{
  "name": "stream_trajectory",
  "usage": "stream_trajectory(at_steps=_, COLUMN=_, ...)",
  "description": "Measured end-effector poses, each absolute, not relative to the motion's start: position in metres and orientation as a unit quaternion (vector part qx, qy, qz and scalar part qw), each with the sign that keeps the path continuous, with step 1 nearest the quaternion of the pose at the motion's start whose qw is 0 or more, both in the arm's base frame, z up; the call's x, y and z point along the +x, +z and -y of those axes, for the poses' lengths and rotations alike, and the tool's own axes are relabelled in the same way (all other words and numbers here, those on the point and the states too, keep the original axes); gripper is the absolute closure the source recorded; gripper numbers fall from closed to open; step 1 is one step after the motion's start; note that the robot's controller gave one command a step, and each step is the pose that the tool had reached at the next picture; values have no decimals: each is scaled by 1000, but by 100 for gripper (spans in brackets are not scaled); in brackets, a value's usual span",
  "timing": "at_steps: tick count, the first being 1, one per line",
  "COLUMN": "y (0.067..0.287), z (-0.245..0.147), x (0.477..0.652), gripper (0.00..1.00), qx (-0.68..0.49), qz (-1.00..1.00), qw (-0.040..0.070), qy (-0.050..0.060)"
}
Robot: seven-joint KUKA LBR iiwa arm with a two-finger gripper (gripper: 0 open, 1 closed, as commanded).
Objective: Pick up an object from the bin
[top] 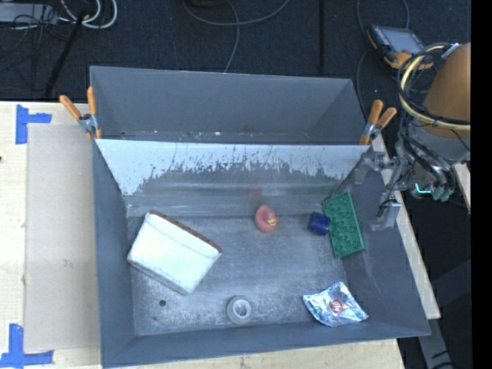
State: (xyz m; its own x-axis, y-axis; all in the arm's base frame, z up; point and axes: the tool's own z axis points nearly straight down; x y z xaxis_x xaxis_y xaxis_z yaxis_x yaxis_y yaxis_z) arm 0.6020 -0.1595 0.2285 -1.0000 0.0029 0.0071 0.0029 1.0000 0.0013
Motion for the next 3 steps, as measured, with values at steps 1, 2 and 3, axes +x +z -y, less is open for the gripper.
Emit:
stream_trajectory(at_steps=1, y=88, z=152, x=566, gripper=0, qx=112, qz=994, qw=4, qy=-2)
stream_trajectory(at_steps=2, y=76, z=159, x=611, gripper=0, qx=119, qz=993, qw=6, qy=-2)
stream_trajectory(at_steps=3, y=72, z=159, x=604, gripper=100, qx=121, qz=992, qw=18, qy=-4)
